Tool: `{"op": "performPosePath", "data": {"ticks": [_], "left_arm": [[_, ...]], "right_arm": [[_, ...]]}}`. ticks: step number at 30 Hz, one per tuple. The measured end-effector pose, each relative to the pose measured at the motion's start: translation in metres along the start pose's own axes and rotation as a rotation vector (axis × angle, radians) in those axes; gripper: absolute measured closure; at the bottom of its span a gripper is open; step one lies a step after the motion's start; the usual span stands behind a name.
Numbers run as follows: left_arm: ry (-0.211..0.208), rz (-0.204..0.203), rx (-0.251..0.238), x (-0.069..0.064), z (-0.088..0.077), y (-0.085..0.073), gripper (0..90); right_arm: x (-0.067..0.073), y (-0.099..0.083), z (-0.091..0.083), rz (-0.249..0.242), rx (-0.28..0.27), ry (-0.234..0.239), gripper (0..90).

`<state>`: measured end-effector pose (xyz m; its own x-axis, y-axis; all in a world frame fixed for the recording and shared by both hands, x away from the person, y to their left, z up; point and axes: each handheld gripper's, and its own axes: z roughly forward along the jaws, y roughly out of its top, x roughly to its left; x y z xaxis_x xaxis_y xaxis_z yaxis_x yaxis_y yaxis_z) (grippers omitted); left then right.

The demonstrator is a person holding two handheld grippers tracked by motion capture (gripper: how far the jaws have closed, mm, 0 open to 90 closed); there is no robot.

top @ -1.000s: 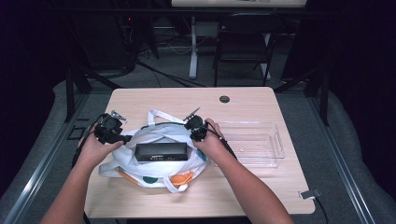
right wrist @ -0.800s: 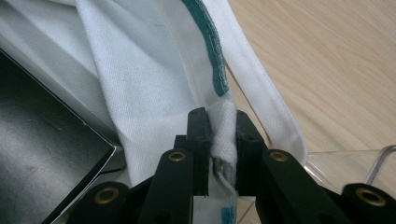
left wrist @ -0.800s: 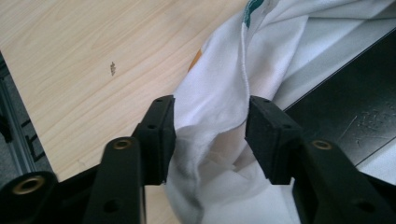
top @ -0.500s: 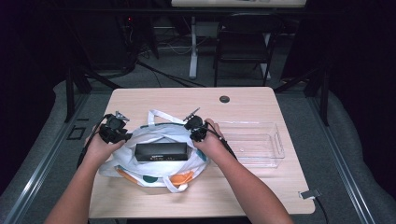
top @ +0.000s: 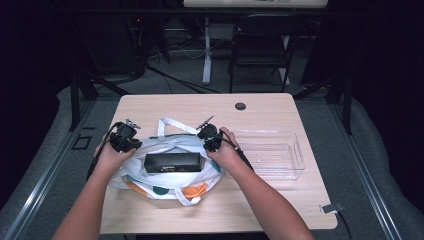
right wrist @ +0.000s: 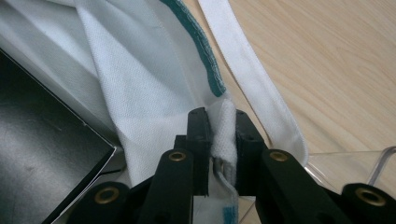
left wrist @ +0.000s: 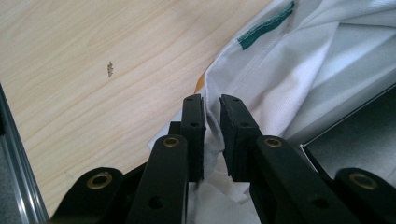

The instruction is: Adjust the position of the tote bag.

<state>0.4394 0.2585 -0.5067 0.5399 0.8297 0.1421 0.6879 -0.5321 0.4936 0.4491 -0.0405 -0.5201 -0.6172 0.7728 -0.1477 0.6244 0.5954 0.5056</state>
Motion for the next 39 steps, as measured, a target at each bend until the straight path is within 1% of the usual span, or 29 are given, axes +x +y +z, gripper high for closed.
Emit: {"op": "performPosePath", "data": {"ticks": [1, 4, 5, 6, 9, 11, 14, 15, 16, 18, 19, 20, 21, 22, 23, 24, 25, 26, 27, 28, 29, 30, 31, 32, 35, 36, 37, 38, 39], "left_arm": [[0.001, -0.006, 0.003, 0.000, 0.002, 0.000, 81.0], [-0.004, -0.007, 0.007, 0.000, 0.004, 0.001, 81.2], [-0.006, -0.014, 0.006, 0.000, 0.005, 0.001, 81.3], [-0.008, -0.019, 0.007, 0.000, 0.006, 0.001, 81.3], [-0.017, -0.023, 0.008, 0.001, 0.007, 0.002, 81.5], [-0.026, -0.027, 0.016, 0.002, 0.008, 0.001, 81.6], [-0.026, -0.028, 0.017, 0.002, 0.008, 0.001, 81.6], [-0.026, -0.029, 0.018, 0.002, 0.008, 0.002, 81.6], [-0.026, -0.029, 0.018, 0.002, 0.008, 0.002, 81.6], [-0.026, -0.030, 0.017, 0.001, 0.009, 0.002, 81.5], [-0.024, -0.031, 0.020, 0.001, 0.009, 0.002, 81.5], [-0.025, -0.031, 0.019, 0.001, 0.009, 0.002, 81.6], [-0.024, -0.031, 0.020, 0.000, 0.009, 0.002, 81.6], [-0.024, -0.030, 0.020, 0.000, 0.010, 0.002, 81.6], [-0.023, -0.030, 0.022, 0.000, 0.010, 0.002, 81.6], [-0.027, -0.032, 0.023, 0.000, 0.009, 0.002, 81.5], [-0.028, -0.034, 0.023, 0.000, 0.009, 0.002, 81.5], [-0.028, -0.034, 0.023, 0.000, 0.009, 0.002, 81.5], [-0.033, -0.036, 0.027, 0.001, 0.009, 0.002, 81.5], [-0.036, -0.037, 0.027, 0.001, 0.009, 0.002, 81.5], [-0.038, -0.038, 0.028, 0.001, 0.009, 0.002, 81.5], [-0.038, -0.038, 0.029, 0.001, 0.009, 0.002, 81.5], [-0.038, -0.039, 0.029, 0.001, 0.009, 0.002, 81.5], [-0.038, -0.039, 0.029, 0.001, 0.009, 0.002, 81.5], [-0.044, -0.044, 0.026, 0.001, 0.009, 0.002, 81.5], [-0.044, -0.044, 0.026, 0.001, 0.009, 0.002, 81.4], [-0.044, -0.044, 0.027, 0.001, 0.008, 0.002, 81.4], [-0.044, -0.044, 0.027, 0.001, 0.008, 0.002, 81.4], [-0.043, -0.043, 0.029, 0.000, 0.008, 0.002, 81.4]], "right_arm": [[0.000, 0.000, 0.000, -0.001, -0.001, 0.000, 80.1], [0.000, 0.000, 0.000, 0.001, -0.005, 0.000, 80.0], [0.000, 0.000, 0.000, 0.003, -0.006, -0.001, 80.0], [0.000, 0.000, -0.001, -0.006, 0.001, 0.001, 80.0], [0.000, 0.000, -0.002, -0.001, -0.008, -0.001, 79.9], [0.001, 0.000, -0.002, 0.015, -0.032, 0.003, 79.5], [0.001, 0.000, -0.005, 0.015, -0.032, 0.007, 78.6], [0.001, 0.001, -0.009, 0.017, -0.054, 0.016, 75.8], [0.001, 0.001, -0.010, 0.015, -0.063, 0.019, 75.2], [0.001, 0.001, -0.013, 0.012, -0.063, 0.025, 74.5], [0.002, 0.001, -0.015, 0.015, -0.077, 0.026, 73.8], [0.002, 0.001, -0.018, 0.021, -0.093, 0.032, 72.2], [0.002, 0.002, -0.020, 0.018, -0.090, 0.036, 71.1], [0.003, 0.002, -0.022, 0.027, -0.106, 0.044, 69.4], [0.002, 0.002, -0.025, 0.020, -0.095, 0.049, 67.7], [0.003, 0.002, -0.030, 0.019, -0.109, 0.057, 65.7], [0.003, 0.002, -0.033, 0.025, -0.124, 0.062, 65.2], [0.003, 0.002, -0.033, 0.025, -0.124, 0.062, 65.2], [0.002, 0.002, -0.037, 0.015, -0.120, 0.066, 64.5], [0.003, 0.002, -0.042, 0.027, -0.147, 0.074, 62.9], [0.003, 0.002, -0.042, 0.027, -0.147, 0.074, 62.9], [0.004, 0.002, -0.049, 0.019, -0.165, 0.078, 61.3], [0.004, 0.001, -0.051, 0.021, -0.169, 0.082, 60.9], [0.005, 0.000, -0.054, 0.010, -0.175, 0.082, 60.3], [0.007, -0.004, -0.064, 0.011, -0.198, 0.091, 59.7], [0.007, -0.004, -0.064, 0.011, -0.198, 0.091, 59.7], [0.008, -0.008, -0.070, 0.010, -0.211, 0.099, 59.7], [0.008, -0.008, -0.070, 0.010, -0.211, 0.099, 59.7], [0.010, -0.012, -0.076, 0.008, -0.229, 0.097, 59.6]]}}
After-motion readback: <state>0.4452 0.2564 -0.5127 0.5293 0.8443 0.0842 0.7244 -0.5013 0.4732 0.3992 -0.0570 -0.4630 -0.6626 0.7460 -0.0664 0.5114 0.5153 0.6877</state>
